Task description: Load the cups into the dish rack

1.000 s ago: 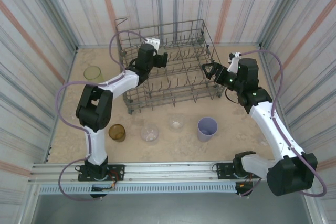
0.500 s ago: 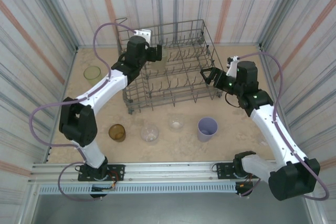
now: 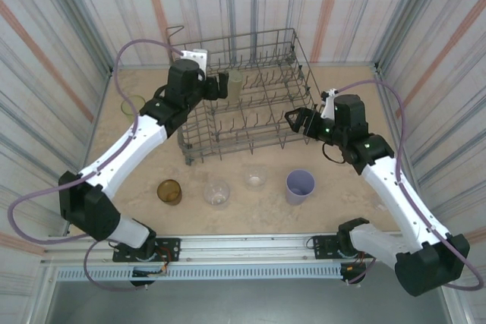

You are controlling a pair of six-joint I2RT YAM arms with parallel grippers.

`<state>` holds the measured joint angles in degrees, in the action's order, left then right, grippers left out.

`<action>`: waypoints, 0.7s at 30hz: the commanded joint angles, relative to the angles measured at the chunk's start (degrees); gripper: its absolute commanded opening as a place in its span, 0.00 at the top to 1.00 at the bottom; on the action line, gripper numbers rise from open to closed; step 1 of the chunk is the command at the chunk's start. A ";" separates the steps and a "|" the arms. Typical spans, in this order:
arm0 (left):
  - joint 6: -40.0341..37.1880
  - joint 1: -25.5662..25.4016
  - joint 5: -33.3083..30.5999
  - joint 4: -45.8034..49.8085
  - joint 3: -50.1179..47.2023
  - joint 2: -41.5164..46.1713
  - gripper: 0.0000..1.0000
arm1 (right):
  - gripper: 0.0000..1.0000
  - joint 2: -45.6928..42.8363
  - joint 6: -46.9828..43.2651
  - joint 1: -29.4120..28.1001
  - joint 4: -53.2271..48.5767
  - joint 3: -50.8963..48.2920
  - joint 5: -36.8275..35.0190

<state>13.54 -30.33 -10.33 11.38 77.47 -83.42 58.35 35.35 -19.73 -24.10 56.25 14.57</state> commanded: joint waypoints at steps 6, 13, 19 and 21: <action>5.07 -1.27 1.39 6.04 -7.02 7.20 0.01 | 0.01 -5.25 -0.64 -2.85 -6.51 -1.12 -6.03; 5.97 -1.27 1.80 8.45 -11.20 13.12 0.01 | 0.01 -7.18 0.56 -6.97 -11.32 -1.73 -11.03; 5.37 -1.28 1.32 11.77 -13.57 17.92 0.01 | 0.01 -6.87 2.08 -10.74 -14.11 -1.84 -13.89; 5.10 -1.25 1.97 12.62 -14.17 19.56 0.01 | 0.01 -6.31 2.69 -12.25 -15.01 -1.67 -14.77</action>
<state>18.28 -31.38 -8.97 21.10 64.36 -66.52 52.03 36.12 -30.52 -35.92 54.83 2.61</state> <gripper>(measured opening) 0.985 0.990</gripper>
